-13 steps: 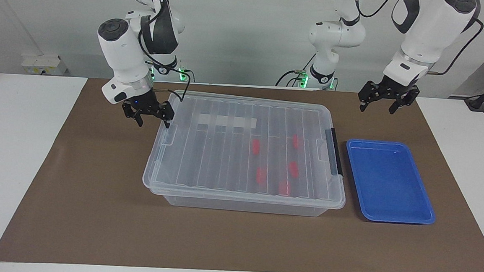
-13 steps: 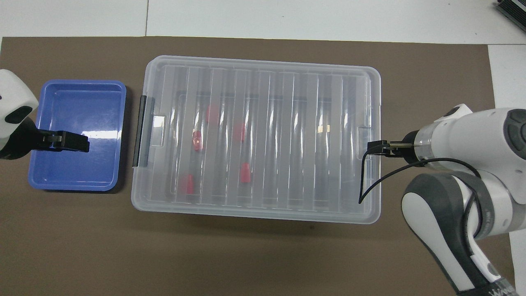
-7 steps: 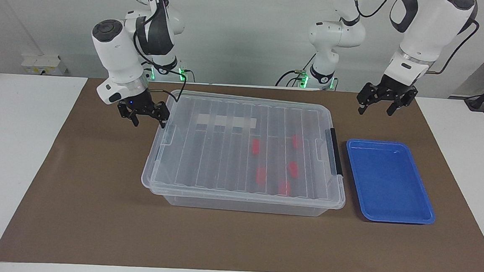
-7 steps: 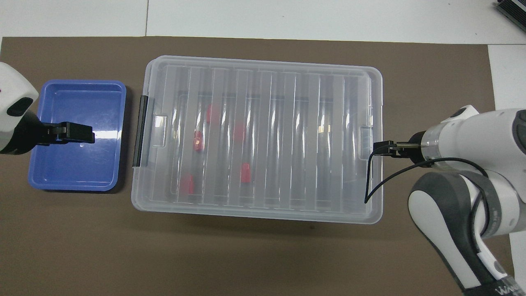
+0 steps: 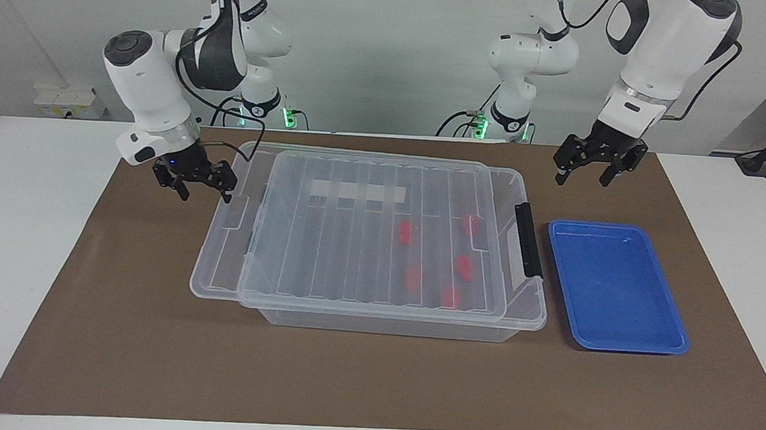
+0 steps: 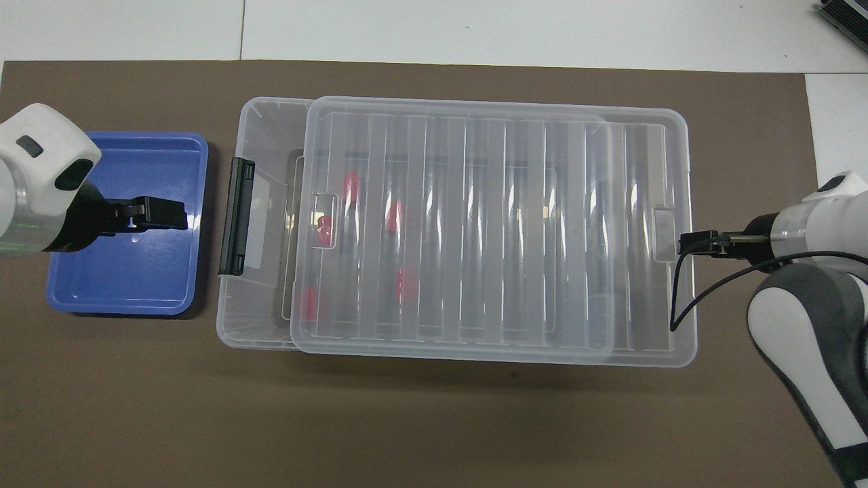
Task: Place red block in blue tray from box
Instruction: 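Push the lid farther with the right gripper while the left gripper enters the box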
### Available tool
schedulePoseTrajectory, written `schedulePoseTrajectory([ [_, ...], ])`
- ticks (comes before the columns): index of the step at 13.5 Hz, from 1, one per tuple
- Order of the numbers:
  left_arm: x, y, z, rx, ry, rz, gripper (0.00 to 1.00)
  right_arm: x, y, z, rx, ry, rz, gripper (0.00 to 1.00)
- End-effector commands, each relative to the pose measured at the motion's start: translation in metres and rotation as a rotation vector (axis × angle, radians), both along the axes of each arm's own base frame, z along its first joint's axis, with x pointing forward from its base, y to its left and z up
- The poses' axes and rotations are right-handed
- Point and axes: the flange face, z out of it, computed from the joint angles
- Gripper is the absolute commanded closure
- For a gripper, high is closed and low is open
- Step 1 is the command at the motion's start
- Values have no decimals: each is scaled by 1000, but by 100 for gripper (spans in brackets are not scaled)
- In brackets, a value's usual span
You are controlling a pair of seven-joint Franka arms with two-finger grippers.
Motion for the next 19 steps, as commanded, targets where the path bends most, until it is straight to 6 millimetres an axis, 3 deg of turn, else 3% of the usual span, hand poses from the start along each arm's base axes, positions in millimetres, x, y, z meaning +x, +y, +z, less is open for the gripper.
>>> schedulePoseTrajectory([
  [1,-8,-35,-12,-41,-18,94,0,-9,-21,2,11,-11,5,0],
  [5,1,-90,-38,-82,-37,182,0,-10,-57,5,-9,-14,52,0],
  [8,10,-125,-75,-82,-17,214,0,-15,-83,5,-23,-17,95,0],
  [11,22,-139,-109,-97,-24,263,0,-20,-111,7,-58,-17,124,0],
  [13,19,-141,-128,-100,-39,259,1,-18,-120,13,-76,-24,141,0],
  [16,16,-139,-166,-66,-73,233,7,-19,-119,13,-72,-14,140,0],
  [19,19,-159,-210,20,-84,137,8,-15,-117,19,-69,-7,139,0],
])
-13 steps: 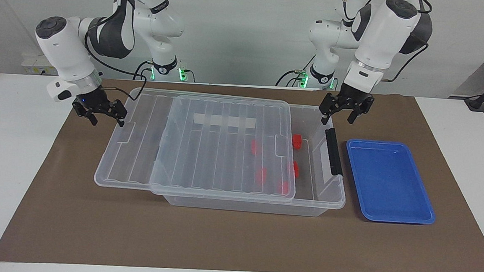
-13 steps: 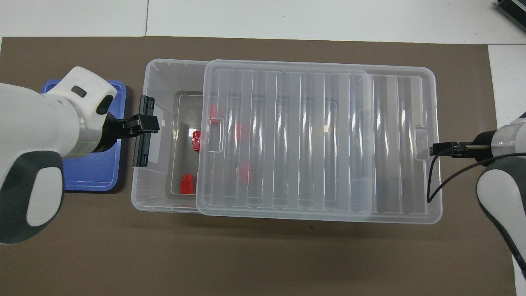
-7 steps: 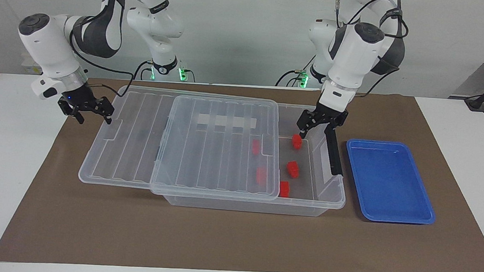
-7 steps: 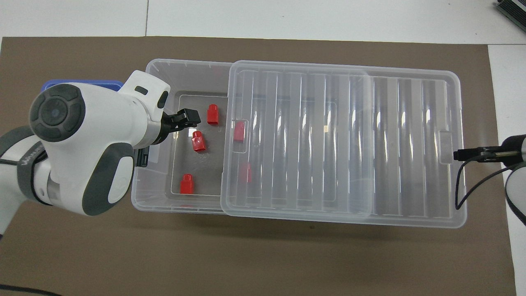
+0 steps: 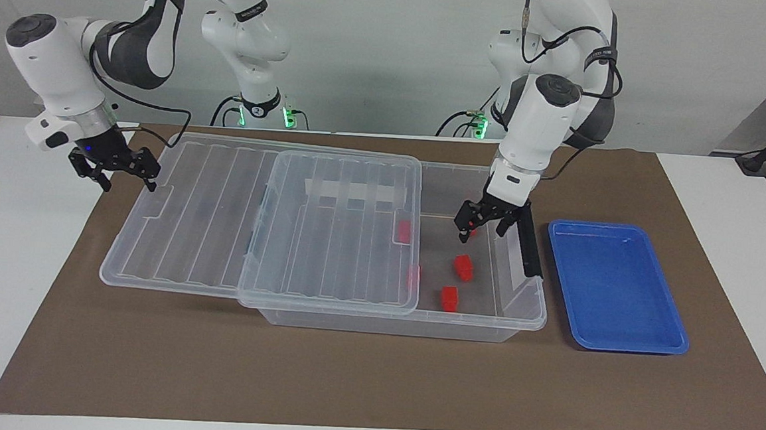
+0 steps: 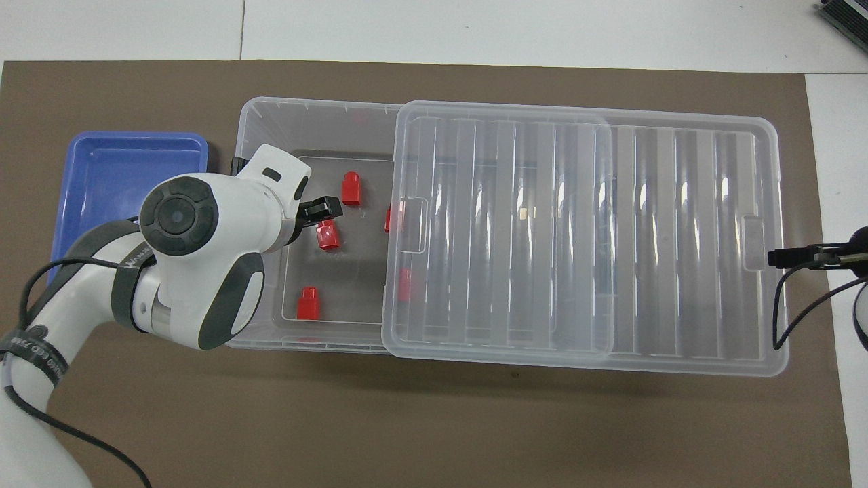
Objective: Place red block in blue tray from box
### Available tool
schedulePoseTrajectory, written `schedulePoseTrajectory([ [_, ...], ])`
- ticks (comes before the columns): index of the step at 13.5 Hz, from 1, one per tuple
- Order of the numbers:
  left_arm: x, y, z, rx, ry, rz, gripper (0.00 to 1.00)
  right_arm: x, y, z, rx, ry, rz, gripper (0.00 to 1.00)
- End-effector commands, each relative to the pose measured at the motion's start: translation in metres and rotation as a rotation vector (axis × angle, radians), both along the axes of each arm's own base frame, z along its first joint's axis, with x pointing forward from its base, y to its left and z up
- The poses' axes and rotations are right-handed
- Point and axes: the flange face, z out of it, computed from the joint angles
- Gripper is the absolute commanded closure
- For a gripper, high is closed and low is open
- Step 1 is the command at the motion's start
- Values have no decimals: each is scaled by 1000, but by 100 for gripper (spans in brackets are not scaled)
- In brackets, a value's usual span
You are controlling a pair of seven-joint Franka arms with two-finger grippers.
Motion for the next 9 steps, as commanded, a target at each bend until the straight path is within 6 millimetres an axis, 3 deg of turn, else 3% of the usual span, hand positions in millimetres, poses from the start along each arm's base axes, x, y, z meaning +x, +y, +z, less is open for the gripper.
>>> schedulePoseTrajectory([
  [1,3,-15,-36,30,-23,-41,9,4,3,18,-7,24,12,0],
  [4,4,-31,-66,50,-18,-81,14,1,23,46,-2,38,-79,0],
  [9,2,-29,-79,81,-11,-106,25,7,89,76,-78,33,-168,0],
])
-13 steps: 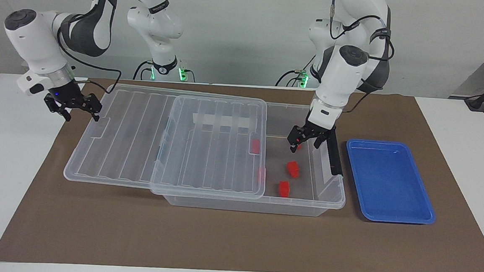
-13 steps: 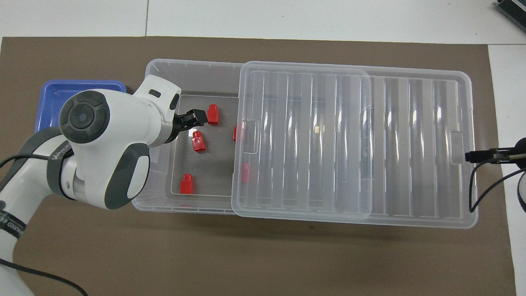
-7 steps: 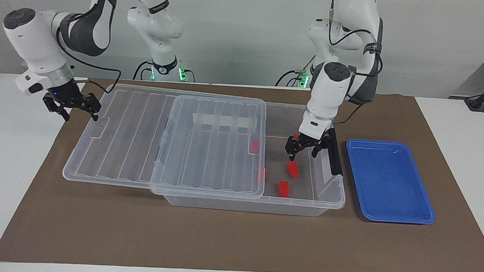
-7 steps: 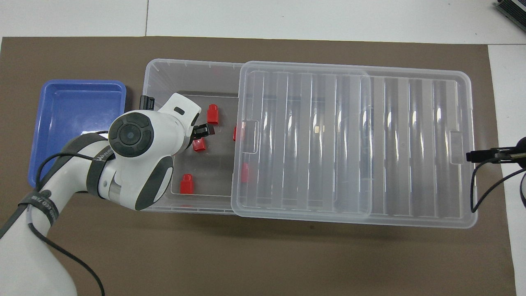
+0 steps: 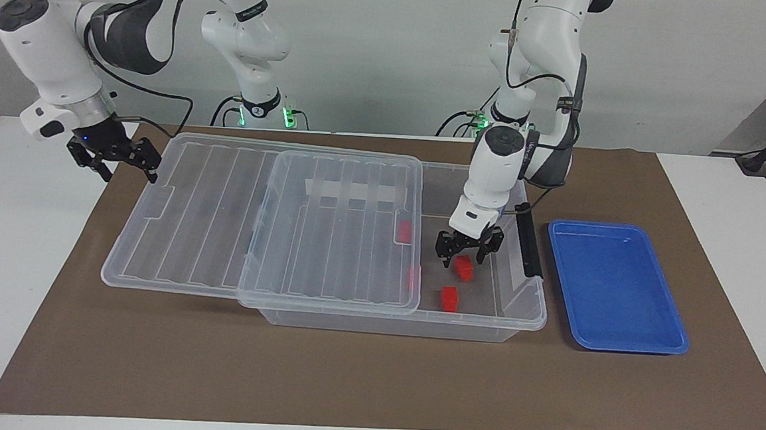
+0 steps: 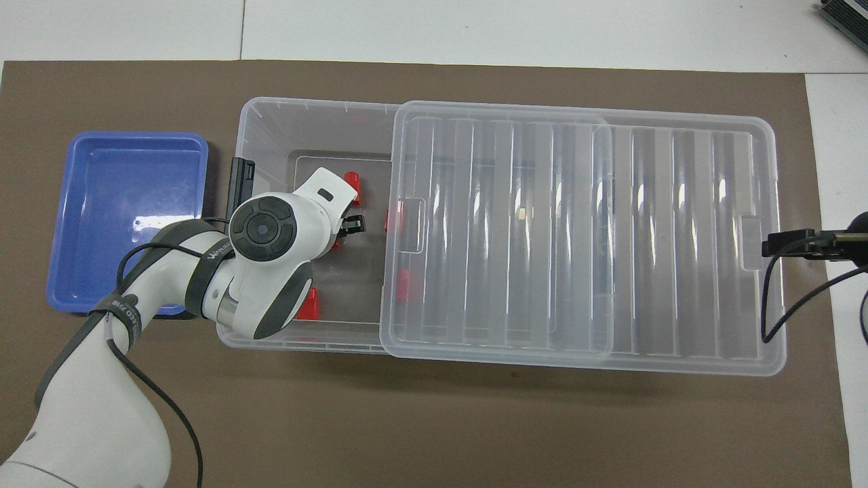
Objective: Place red block in blue tray from box
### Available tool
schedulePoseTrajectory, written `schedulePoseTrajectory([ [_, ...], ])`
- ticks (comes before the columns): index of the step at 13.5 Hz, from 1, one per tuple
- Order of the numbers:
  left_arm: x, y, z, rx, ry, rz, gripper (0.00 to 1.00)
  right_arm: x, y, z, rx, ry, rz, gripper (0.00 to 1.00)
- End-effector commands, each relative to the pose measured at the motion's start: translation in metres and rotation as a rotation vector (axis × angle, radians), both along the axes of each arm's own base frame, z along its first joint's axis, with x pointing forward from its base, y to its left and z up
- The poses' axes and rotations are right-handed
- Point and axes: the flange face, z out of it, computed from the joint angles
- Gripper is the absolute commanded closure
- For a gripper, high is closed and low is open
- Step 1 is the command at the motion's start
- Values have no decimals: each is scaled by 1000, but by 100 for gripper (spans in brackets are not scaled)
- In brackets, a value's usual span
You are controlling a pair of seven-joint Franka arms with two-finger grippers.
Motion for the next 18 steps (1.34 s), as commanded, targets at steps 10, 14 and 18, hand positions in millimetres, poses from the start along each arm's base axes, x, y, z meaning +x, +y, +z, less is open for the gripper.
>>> schedulePoseTrajectory([
  [10,0,0,-7,38,-28,-31,38,43,88,109,-71,-19,-176,0],
  [14,0,4,-11,53,-33,-42,67,28,88,101,25,55,-193,0],
  [18,3,4,-6,52,-33,-33,98,31,87,100,54,43,-198,0],
])
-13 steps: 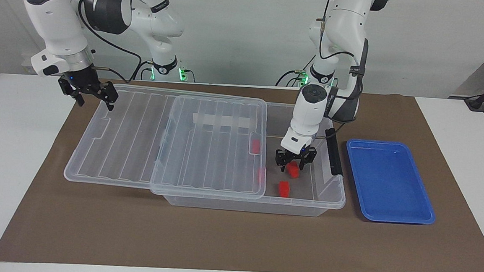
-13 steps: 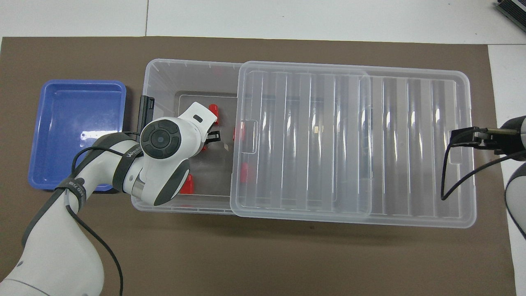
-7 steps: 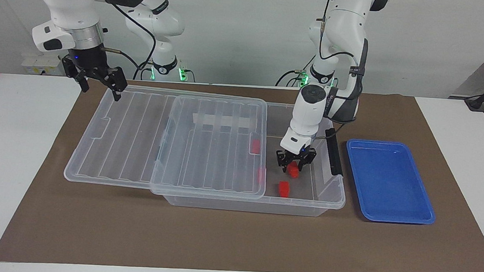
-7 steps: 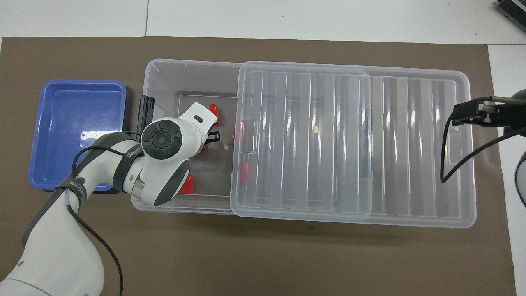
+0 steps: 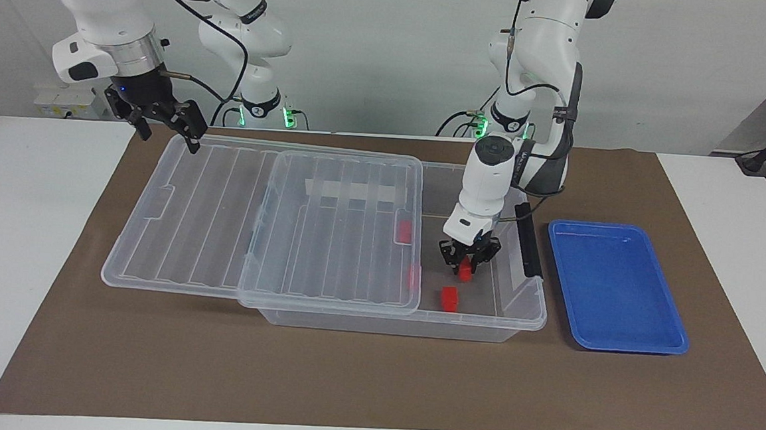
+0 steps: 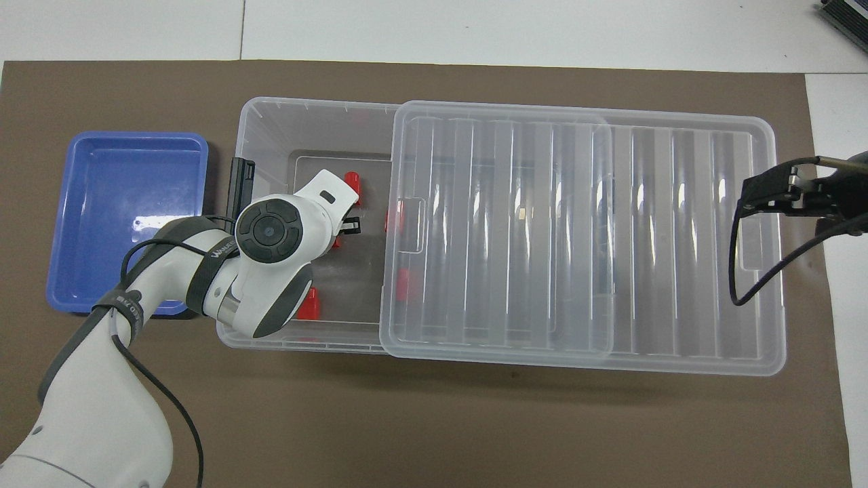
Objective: Place red block in blue tray from box
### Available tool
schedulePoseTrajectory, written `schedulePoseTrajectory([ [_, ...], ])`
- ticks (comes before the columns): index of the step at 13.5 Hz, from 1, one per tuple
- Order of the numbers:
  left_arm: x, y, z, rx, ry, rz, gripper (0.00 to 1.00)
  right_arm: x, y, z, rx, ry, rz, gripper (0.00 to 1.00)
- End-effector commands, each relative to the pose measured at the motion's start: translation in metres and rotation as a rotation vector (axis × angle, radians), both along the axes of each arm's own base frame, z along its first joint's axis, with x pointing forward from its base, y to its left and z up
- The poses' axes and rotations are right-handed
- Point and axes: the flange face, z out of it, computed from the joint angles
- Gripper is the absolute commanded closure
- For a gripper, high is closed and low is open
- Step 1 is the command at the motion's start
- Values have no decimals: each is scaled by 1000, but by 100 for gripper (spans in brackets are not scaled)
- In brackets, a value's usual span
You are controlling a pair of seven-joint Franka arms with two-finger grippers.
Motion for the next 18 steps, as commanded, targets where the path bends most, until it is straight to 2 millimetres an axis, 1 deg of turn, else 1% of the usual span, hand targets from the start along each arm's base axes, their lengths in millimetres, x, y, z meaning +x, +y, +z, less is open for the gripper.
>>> schedulePoseTrajectory([
  [1,4,2,4,8,-22,10,98,0,-1,-1,21,-2,-26,0],
  [2,9,2,13,13,-18,28,98,-1,1,-2,9,-1,-20,0],
  [3,14,0,28,22,-3,43,98,-1,1,-2,4,1,-18,0],
  [6,26,2,81,58,62,86,98,-4,1,-3,3,15,-6,0],
  [9,27,15,133,55,112,138,98,-9,1,-8,-6,27,37,0],
  [10,25,19,154,49,132,153,98,-9,2,-8,-5,26,38,0],
  [11,23,28,176,58,145,164,98,-9,1,-8,-5,27,37,0],
  [13,26,54,211,86,199,138,96,-9,1,-10,-2,30,41,0],
  [14,29,73,225,93,227,104,95,-9,1,-9,-2,27,46,0],
  [16,36,121,247,41,232,66,95,-8,0,-9,0,21,43,0],
  [17,38,142,250,34,229,34,95,-9,2,-10,0,24,48,0],
  [18,42,167,248,38,235,-9,95,-9,3,-10,-2,27,63,0],
])
